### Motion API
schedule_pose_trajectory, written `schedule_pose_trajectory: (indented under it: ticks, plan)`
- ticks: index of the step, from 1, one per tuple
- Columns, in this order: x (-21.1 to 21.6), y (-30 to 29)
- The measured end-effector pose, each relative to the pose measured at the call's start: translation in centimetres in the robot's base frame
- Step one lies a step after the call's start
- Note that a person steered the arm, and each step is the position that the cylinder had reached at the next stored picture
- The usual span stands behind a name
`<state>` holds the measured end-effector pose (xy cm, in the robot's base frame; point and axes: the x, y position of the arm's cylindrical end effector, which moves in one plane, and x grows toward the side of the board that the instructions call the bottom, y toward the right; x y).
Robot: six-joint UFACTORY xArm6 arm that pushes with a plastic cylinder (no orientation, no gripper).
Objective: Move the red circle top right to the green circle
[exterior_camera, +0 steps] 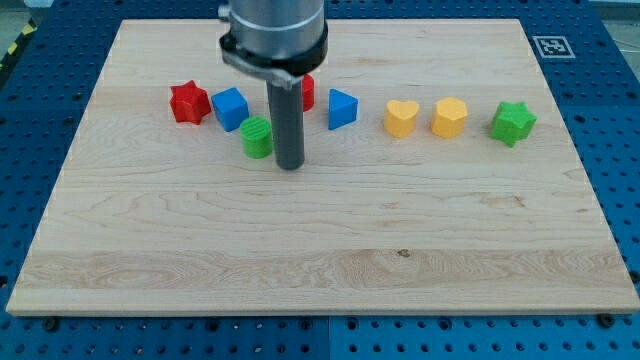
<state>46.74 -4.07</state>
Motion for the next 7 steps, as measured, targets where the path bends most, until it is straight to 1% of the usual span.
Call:
schedule_pose_trajectory:
  ticks: [2, 4, 5, 6, 7]
  plan:
    - [-6.4, 0.6]
    - [-6.9, -3.4]
    - [-6.1, -4.0]
    - [-1.4, -4.0]
    - [0.8, -3.9]
